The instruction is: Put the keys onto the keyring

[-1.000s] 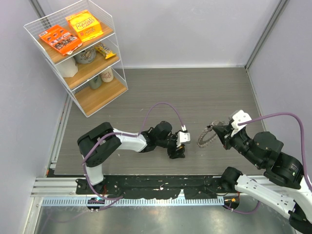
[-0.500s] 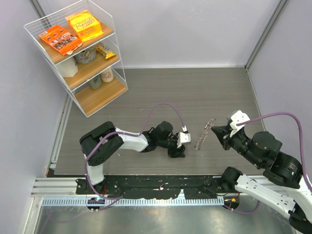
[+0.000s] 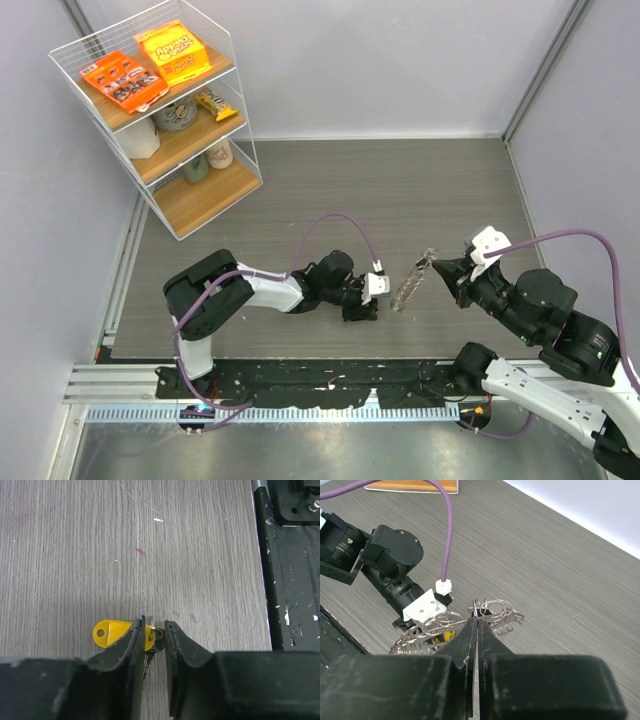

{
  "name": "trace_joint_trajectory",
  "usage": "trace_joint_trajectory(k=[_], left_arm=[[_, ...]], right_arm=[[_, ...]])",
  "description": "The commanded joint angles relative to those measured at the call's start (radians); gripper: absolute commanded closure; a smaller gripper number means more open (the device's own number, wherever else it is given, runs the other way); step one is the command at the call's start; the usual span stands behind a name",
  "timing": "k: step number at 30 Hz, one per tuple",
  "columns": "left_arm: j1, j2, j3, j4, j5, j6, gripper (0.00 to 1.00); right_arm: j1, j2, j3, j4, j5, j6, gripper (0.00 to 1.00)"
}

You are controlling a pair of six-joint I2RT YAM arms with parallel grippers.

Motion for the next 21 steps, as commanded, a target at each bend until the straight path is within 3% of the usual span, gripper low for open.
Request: trace_joint_trajectory(k=[1, 3, 5, 11, 21], left_arm=[[-0.001, 0.007, 0.015, 0.001, 0.000, 0.032, 0.77], [-0.001, 0.010, 0.020, -0.008, -0.001, 0.036, 0.84], [-0.001, 0.009, 0.024, -0.019, -0.015, 0.035, 1.00], [0.000, -0.080, -0.011, 0.020, -0.057, 0.017, 1.00], [0.000, -0.364, -0.152, 0.096, -0.147, -0.042, 1.00]], right_arm=[[0.000, 0.007, 0.027, 0.070, -0.007, 0.019, 0.95], [0.000, 0.006, 0.030, 0.067, -0.005, 0.021, 0.94], [0.000, 0.003, 0.032, 0.064, -0.004, 0.024, 0.95], [0.000, 0.001, 0.035, 0.063, 0.001, 0.025, 0.95], [0.000, 0.024, 0.051, 0.077, -0.013, -0.004, 0.95]])
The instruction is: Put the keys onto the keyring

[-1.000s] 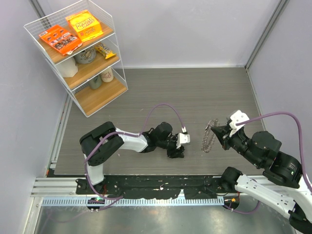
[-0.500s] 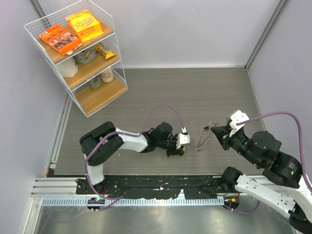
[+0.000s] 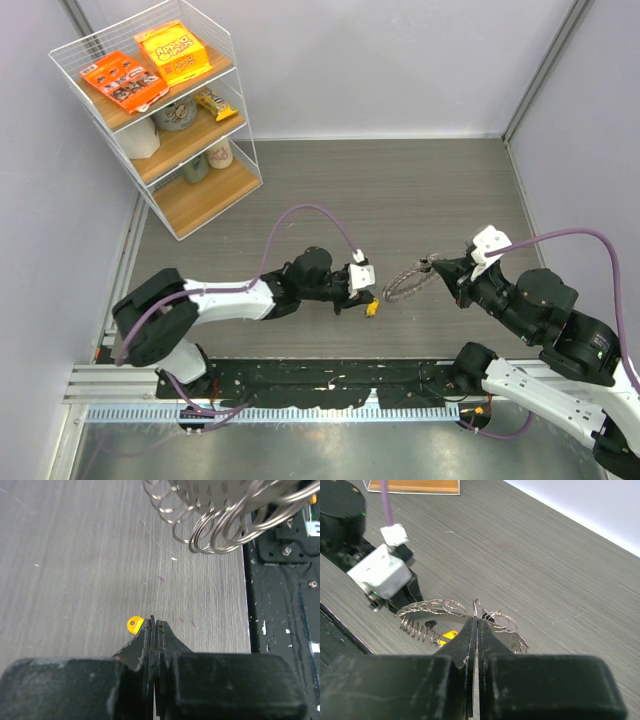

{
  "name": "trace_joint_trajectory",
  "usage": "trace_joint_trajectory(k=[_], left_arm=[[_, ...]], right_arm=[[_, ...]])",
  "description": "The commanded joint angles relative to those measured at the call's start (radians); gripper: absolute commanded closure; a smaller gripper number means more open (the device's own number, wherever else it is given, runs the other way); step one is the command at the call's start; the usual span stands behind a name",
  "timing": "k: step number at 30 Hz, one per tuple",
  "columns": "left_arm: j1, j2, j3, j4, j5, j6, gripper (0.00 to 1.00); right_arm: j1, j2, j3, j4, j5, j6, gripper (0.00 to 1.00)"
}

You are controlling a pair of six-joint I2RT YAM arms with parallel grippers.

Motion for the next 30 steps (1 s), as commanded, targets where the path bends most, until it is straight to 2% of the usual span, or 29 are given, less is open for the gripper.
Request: trace_joint_trajectory(k=[1, 6, 7, 11, 13, 16, 22, 30], left_arm=[[-0.001, -0.120, -0.061, 0.094, -0.054, -0.026, 1.00], [-0.001, -0.089, -0.029, 0.053, -0.039, -0.035, 1.00], [-0.001, -0.072, -0.016, 0.042, -0.033, -0.041, 0.95], [0.000, -0.006, 0.005, 0.079, -0.025, -0.059, 0.64], [0.000, 0.028, 0.027, 0.068, -0.021, -0.059, 0.54], [0.002, 0.079, 0.059, 0.042, 0.004, -0.067, 0.46], [0.005, 0.151, 0.090, 0.042, 0.010, -0.075, 0.42], [0.006, 0.215, 0.117, 0.032, 0.022, -0.067, 0.42]], right_arm=[[0.000, 0.027, 0.054, 0.078, -0.010, -0.019, 0.95], [0.000, 0.033, 0.074, 0.075, -0.007, -0.027, 0.95], [-0.001, 0.033, 0.074, 0.074, -0.009, -0.025, 0.94], [0.000, 0.021, 0.071, 0.052, -0.004, -0.016, 0.94], [0.000, 0.014, 0.068, 0.046, 0.001, -0.013, 0.95], [0.000, 0.008, 0.066, 0.037, 0.004, -0.015, 0.94], [0.000, -0.001, 0.058, 0.037, -0.007, -0.016, 0.95], [-0.001, -0.010, 0.051, 0.037, -0.021, -0.018, 0.95]])
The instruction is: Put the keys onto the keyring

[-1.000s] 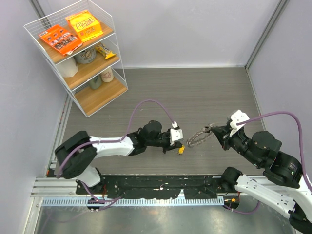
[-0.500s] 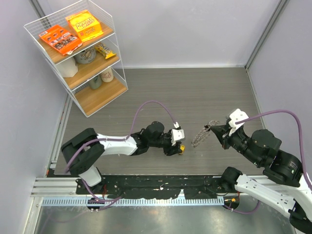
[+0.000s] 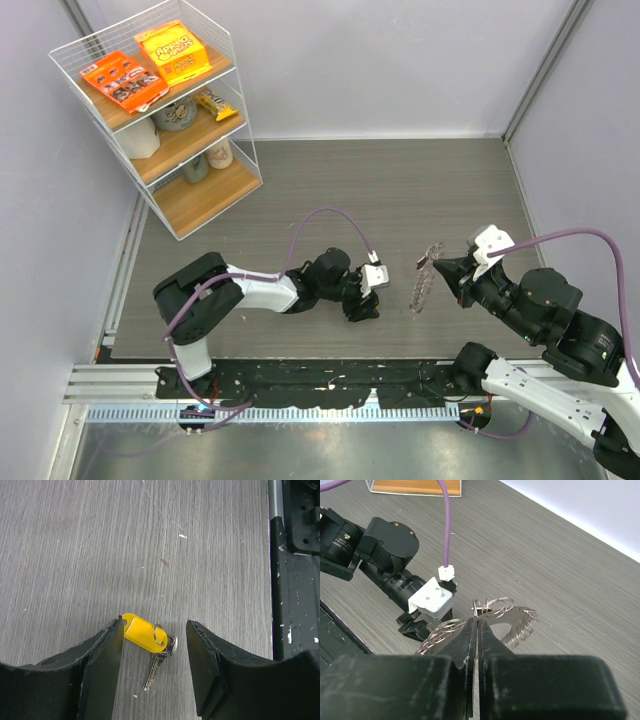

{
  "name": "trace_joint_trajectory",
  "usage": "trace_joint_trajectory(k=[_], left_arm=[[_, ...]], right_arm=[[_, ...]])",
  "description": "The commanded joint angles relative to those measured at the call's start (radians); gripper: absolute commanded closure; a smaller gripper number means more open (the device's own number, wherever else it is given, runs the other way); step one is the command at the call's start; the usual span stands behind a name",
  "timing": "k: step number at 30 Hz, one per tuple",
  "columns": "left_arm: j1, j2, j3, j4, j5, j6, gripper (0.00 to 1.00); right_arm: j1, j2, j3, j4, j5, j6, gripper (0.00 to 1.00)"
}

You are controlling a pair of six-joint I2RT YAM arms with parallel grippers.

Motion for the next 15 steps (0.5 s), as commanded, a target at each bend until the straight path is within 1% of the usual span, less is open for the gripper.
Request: trace_joint_trajectory(k=[1, 9, 15], left_arm=[[0.005, 0.024, 0.035, 0.017, 0.034, 0.000, 0.42], [0.005, 0.064, 0.032, 0.018, 0.040, -0.005, 0.43], [0.005, 0.078, 0.018, 0.024, 0.025, -0.006, 0.46]], right_arm=[[0.000, -0.021, 0.023, 0.048, -0.011, -0.004, 0.95], [0.000, -0.018, 0.015, 0.054, -0.022, -0.004, 0.95], [0.000, -0.021, 0.014, 0.054, -0.022, -0.002, 0.95]])
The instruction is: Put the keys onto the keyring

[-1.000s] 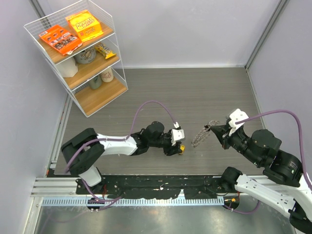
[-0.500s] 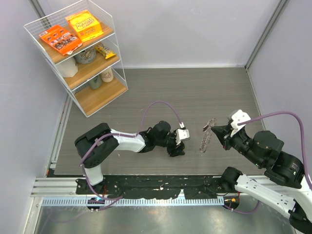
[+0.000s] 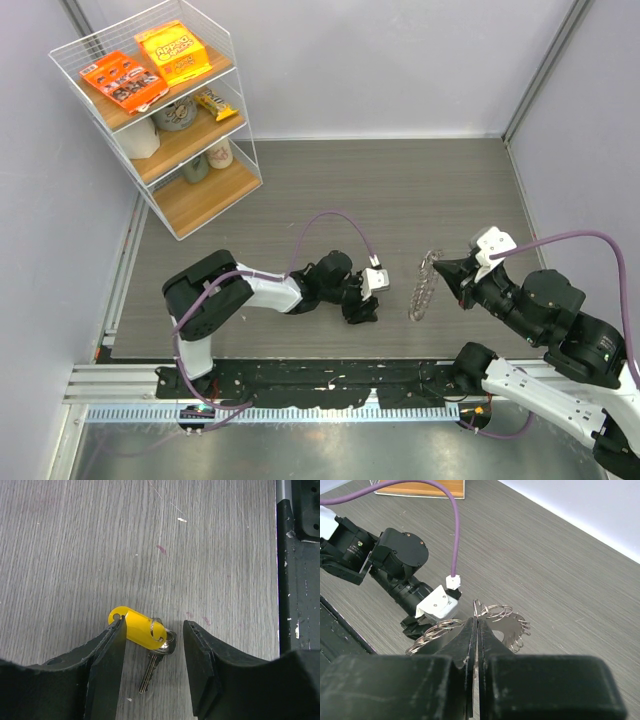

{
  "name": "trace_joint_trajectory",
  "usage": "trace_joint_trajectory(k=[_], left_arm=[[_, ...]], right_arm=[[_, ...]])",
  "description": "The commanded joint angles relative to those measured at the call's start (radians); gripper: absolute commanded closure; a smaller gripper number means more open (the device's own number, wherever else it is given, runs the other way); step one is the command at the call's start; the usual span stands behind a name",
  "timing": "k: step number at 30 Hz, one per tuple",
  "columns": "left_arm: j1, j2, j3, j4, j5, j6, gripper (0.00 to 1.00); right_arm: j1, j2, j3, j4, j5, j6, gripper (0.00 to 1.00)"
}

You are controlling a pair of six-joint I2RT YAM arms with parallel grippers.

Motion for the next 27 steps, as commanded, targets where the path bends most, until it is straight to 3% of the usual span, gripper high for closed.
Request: trace_joint_trajectory(k=[1, 5, 10, 14, 15, 27], left_arm=[[0.005, 0.019, 0.010, 0.026, 0.002, -0.008, 0.48], [0.005, 0.039, 0.009, 0.035, -0.009, -0.013, 0.53], [0.006, 0.054, 0.006, 0.040, -0.015, -0.014, 0.67], [0.005, 0.060, -0.006, 0.055, -0.024, -0.010, 0.97], [0.005, 0.063, -0.005, 0.054, -0.024, -0.008, 1.00], [0.006, -0.102, -0.056, 0.078, -0.026, -0.026, 1.00]], right_arm=[[0.000, -0.012, 0.012, 0.054, -0.008, -0.003, 0.95], [0.000, -0.021, 0.008, 0.050, -0.006, -0.002, 0.94], [0.000, -0.035, 0.003, 0.044, -0.003, 0.001, 0.95], [0.000, -0.048, 0.004, 0.041, -0.002, 0.001, 0.95], [0.000, -0.048, 0.003, 0.040, -0.002, 0.000, 0.94], [0.000, -0.068, -0.005, 0.037, 0.001, -0.002, 0.95]])
